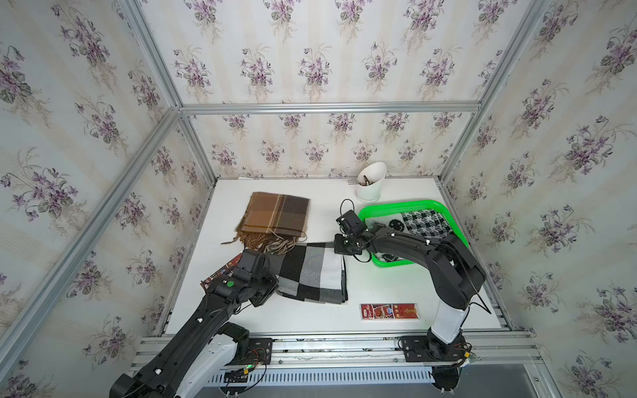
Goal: Put the folded scarf in the basket
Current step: Pick up the scarf at the center of the board, then place the scarf in the basket.
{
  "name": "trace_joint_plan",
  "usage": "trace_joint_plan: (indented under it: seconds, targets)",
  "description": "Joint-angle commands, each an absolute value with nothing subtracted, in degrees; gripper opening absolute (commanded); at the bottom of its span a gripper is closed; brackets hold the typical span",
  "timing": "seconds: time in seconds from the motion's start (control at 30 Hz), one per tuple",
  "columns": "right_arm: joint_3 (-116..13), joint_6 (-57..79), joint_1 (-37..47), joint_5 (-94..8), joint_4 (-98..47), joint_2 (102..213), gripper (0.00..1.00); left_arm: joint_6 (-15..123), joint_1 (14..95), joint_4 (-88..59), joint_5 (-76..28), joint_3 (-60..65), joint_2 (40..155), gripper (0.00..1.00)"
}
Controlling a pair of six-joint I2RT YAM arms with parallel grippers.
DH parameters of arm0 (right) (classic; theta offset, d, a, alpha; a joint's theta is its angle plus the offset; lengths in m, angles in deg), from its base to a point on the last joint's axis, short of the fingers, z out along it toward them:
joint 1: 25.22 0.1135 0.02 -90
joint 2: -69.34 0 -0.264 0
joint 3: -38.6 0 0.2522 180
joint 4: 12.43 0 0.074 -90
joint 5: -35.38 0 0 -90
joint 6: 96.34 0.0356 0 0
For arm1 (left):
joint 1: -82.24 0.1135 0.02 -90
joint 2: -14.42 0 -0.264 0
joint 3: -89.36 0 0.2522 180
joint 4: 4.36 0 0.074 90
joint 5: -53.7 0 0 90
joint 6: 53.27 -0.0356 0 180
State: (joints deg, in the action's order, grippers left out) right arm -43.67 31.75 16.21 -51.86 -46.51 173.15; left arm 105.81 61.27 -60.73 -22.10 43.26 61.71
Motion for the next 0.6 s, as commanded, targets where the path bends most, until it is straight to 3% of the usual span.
trace_joint_plan:
  seconds: [0.0, 0.57]
  targets:
    - [-44.32, 32.58, 16.10, -54.50, -49.19, 171.38, 0.00, 105.18, 60.00, -63.05, -23.08, 41.15, 62.01, 0.00]
    - [-51.22, 31.69, 13.65, -61.21, -61.38, 160.07, 0.00, 107.33, 52.63, -64.96, -22.94, 25.25, 65.49, 0.00]
